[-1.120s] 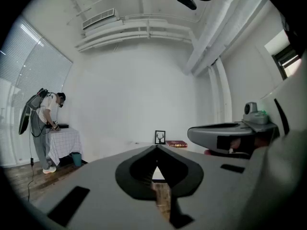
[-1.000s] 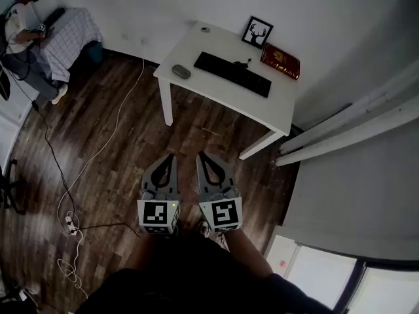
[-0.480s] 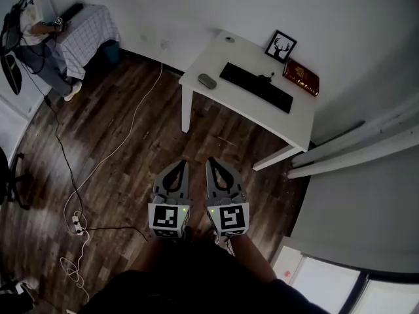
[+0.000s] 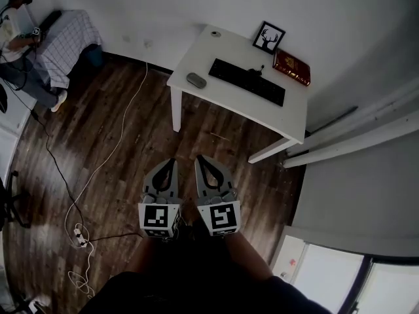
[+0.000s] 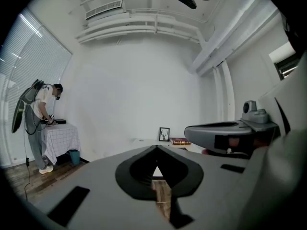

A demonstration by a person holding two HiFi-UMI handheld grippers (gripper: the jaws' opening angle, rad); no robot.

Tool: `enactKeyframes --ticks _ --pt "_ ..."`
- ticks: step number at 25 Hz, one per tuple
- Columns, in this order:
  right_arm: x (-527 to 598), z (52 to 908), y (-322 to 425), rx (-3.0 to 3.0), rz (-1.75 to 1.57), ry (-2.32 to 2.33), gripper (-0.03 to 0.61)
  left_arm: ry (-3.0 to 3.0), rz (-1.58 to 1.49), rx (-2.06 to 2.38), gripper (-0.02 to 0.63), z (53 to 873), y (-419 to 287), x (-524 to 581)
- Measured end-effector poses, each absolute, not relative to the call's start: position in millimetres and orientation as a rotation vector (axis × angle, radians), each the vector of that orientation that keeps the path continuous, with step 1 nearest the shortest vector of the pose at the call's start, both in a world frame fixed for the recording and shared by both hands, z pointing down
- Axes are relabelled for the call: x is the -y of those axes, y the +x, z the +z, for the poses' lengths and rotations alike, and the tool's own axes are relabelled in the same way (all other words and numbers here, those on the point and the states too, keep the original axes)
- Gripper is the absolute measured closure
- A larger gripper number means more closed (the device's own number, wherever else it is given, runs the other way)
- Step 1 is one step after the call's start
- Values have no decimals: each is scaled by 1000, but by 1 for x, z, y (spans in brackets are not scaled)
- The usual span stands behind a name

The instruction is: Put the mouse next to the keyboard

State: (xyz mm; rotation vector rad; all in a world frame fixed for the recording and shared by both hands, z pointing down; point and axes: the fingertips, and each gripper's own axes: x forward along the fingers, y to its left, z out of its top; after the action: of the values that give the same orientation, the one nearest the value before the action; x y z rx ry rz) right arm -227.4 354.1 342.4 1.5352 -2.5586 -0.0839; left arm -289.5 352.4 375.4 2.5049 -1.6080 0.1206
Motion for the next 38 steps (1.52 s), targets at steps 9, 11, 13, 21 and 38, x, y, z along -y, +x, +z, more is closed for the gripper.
enactKeyframes --ticks 9,11,13,21,38 --pt "-298 359 -219 2570 -83 1526 558 2500 159 1587 614 389 -276 -298" --pt "-278 362 -214 2578 -84 1517 558 2492 169 1591 614 393 -270 -280" --pt "-258 362 -207 2580 -71 1511 558 2488 182 1593 614 394 -263 -262" --pt "-193 372 -178 2586 -21 1490 558 2433 203 1635 614 403 -245 -197" --pt "-111 380 -129 2574 10 1463 558 2374 280 1634 614 416 -204 -129"
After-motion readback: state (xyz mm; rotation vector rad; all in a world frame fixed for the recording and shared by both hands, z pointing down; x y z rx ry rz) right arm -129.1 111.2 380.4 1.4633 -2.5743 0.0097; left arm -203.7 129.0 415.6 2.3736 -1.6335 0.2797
